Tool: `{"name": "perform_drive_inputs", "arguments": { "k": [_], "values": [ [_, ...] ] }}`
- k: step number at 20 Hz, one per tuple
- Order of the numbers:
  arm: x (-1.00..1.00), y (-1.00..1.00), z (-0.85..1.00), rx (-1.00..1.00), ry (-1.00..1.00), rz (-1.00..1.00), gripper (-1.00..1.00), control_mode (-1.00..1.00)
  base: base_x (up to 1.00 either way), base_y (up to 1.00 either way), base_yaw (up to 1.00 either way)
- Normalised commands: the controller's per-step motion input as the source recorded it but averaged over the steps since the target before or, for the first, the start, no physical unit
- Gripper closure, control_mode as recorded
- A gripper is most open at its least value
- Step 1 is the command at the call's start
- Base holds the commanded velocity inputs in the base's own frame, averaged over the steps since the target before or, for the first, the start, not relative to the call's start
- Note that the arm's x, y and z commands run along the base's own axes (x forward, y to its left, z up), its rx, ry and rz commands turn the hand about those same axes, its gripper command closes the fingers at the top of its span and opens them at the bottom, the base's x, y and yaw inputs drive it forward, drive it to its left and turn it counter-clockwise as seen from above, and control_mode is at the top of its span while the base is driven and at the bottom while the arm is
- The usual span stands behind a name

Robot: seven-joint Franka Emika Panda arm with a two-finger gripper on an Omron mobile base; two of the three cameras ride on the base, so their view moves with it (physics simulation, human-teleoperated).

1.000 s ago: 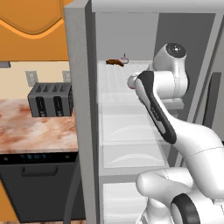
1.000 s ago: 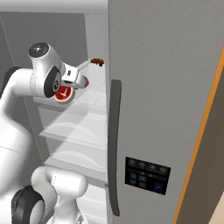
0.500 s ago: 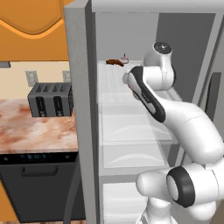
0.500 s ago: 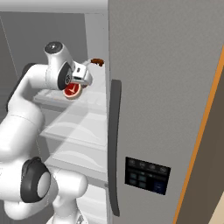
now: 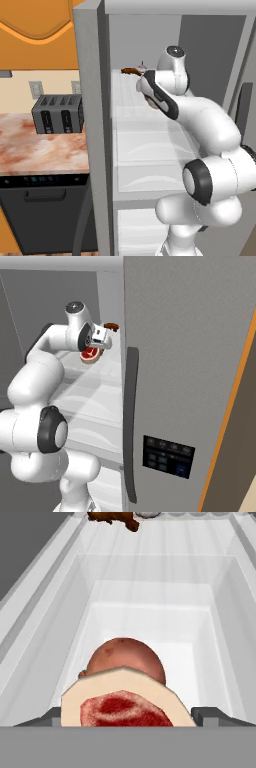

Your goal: Transport the steak and onion to the fridge. Place the steak on the rack containing meat and place the onion on the rack containing the vegetable, ensuring meats and vegetables are on different racks.

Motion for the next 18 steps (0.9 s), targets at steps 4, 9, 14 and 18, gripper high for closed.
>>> {"name": "perform_drive_inputs", "arguments": {
  "k": [4, 9, 14, 18],
  "values": [
    [0.78, 0.00, -0.32, 0.00, -0.07, 0.00, 1.00, -1.00, 0.00, 0.00, 0.00],
    [0.63, 0.00, -0.17, 0.00, -0.16, 0.00, 1.00, -1.00, 0.00, 0.00, 0.00],
    [-0.04, -0.03, -0.06, 0.01, -0.16, -0.01, 1.00, -1.00, 0.00, 0.00, 0.00],
    [-0.98, -0.12, 0.25, 0.02, 0.00, -0.03, 1.00, -1.00, 0.00, 0.00, 0.00]
  ]
}}
